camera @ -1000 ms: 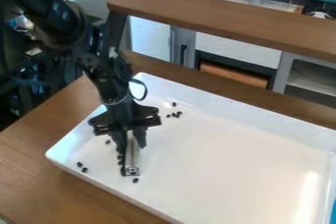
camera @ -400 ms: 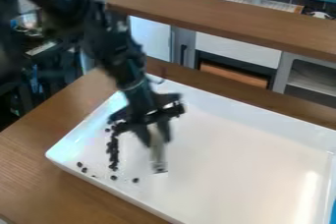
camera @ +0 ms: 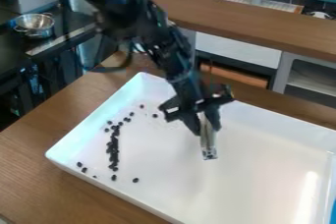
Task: Sweep into pile
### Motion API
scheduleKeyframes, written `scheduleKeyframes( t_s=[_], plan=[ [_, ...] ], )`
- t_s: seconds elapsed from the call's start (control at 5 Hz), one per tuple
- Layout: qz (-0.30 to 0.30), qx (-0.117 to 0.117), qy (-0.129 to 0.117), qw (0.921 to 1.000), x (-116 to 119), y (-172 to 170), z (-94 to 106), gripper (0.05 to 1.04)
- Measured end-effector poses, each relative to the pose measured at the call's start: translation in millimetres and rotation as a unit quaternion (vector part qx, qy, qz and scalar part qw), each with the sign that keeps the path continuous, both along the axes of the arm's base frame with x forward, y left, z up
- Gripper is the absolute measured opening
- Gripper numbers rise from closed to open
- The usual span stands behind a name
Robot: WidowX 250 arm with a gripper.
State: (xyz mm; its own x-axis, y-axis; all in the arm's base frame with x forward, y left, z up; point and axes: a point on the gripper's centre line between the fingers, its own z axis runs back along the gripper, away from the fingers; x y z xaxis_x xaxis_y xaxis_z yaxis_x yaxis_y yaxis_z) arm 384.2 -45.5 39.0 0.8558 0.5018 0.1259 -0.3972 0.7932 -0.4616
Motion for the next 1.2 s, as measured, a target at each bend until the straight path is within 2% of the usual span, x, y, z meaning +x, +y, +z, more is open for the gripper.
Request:
scheduleKeyframes(
  t_s=[0.2,0.4,0.6,0.8,1.2],
  plan=[
    [0.021,0.019,-0.002,0.9996,16.0,4.2,-13.4,0.365],
    [0.031,0.022,-0.006,0.9992,24.8,8.0,-12.9,0.365],
    [0.057,0.032,-0.004,0.9979,32.5,22.7,-20.3,0.365],
    [0.076,0.041,-0.012,0.9962,38.6,33.8,-18.3,0.365],
    [0.110,0.059,0.008,0.9921,36.9,46.8,-33.8,0.365]
  ],
)
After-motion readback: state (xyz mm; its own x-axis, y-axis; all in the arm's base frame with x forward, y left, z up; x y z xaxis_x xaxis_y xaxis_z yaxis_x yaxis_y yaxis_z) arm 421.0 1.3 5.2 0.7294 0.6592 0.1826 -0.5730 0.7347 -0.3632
